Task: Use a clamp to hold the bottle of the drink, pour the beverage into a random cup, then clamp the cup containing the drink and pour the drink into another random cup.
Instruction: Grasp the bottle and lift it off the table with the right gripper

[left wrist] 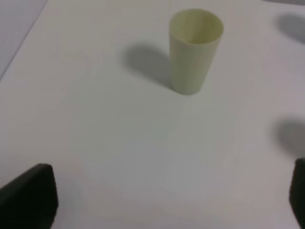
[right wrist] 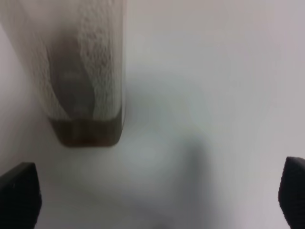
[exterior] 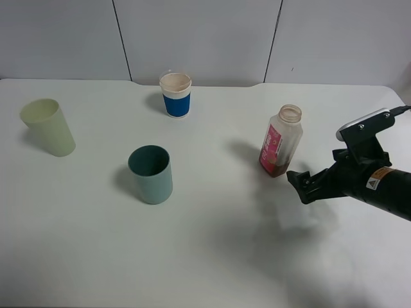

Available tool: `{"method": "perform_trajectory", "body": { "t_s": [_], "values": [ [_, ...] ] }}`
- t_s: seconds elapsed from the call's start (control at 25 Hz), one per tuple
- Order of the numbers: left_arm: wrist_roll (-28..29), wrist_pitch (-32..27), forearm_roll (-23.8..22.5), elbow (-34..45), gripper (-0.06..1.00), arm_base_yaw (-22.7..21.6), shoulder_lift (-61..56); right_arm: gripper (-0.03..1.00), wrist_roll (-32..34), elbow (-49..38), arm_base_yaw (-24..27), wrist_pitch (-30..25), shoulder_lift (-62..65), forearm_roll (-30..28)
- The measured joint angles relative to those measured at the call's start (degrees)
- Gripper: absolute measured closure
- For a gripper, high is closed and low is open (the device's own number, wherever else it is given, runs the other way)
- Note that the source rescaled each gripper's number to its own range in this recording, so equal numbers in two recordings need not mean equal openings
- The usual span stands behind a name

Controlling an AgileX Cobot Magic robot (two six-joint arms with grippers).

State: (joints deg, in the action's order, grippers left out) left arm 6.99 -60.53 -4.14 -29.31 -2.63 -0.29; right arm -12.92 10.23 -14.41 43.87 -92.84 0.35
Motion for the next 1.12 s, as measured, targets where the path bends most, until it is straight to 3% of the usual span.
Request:
{"method": "perform_trajectory", "body": {
  "t_s": [0.16,0.36,0.44,1.12],
  "values": [
    [0.00,0.00,0.00,0.00,0.02,0.00,0.00,-0.03,-0.34,0.00,0.00,2.65,-2.60,0.18],
    [0.00,0.00,0.00,0.00,0.02,0.00,0.00,-0.03,-0.46,0.06,0.00,12.21,-10.88,0.18],
    [0.00,0.00,0.00,0.00,0.02,0.00,0.00,-0.03,-0.46,0.98,0.00,13.64,-12.79,-0.35],
    [0.00,0.00,0.00,0.00,0.02,0.00,0.00,-0.03,2.09,13.97,0.00,15.37,-22.48,-9.44]
  ]
}}
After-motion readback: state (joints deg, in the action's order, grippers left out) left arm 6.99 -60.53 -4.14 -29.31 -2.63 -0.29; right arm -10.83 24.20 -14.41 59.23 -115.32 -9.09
